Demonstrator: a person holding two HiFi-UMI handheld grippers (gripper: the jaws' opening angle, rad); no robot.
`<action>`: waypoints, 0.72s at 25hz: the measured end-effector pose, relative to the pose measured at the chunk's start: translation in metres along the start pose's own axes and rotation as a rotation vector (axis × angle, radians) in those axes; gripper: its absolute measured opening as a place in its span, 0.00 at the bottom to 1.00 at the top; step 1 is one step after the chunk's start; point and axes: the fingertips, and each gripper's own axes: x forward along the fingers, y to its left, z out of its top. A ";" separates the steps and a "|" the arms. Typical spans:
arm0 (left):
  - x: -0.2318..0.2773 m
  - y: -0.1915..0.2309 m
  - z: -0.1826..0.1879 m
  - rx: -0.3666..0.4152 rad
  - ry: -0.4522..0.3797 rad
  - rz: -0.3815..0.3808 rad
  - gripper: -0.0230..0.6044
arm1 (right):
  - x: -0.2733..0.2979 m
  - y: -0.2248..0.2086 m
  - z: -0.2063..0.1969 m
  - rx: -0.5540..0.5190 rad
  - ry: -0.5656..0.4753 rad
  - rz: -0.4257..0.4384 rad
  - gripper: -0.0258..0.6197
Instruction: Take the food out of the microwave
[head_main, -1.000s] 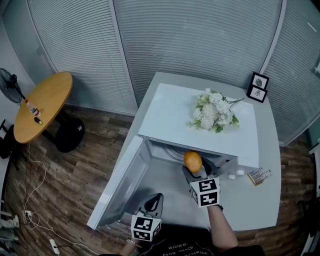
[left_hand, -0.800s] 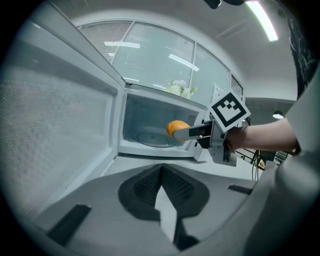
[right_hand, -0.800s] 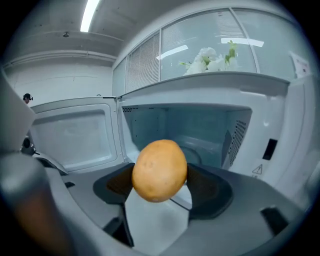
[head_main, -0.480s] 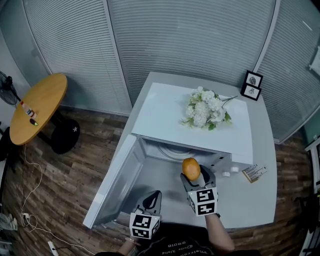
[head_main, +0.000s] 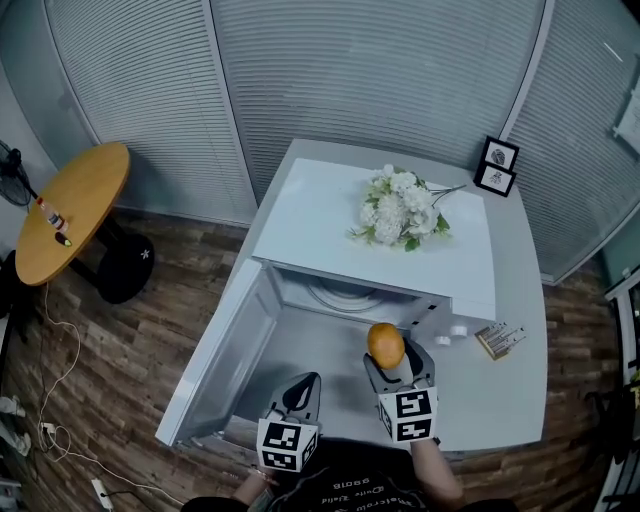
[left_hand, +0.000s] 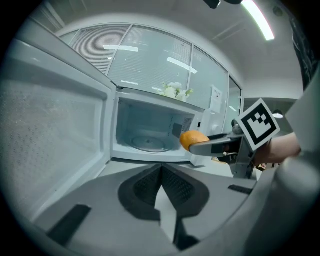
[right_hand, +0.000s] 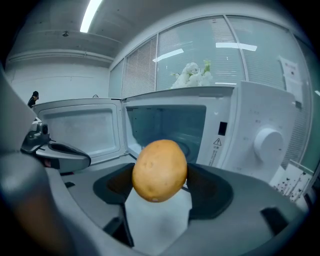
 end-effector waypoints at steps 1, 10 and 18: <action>0.000 -0.001 -0.001 -0.001 0.000 0.000 0.05 | -0.003 0.000 -0.002 0.003 0.000 -0.002 0.55; 0.000 -0.010 0.010 0.018 -0.033 -0.009 0.05 | -0.030 0.000 -0.021 0.032 0.001 -0.023 0.55; 0.000 -0.016 0.010 0.030 -0.046 -0.021 0.05 | -0.049 -0.007 -0.039 0.072 -0.030 -0.074 0.55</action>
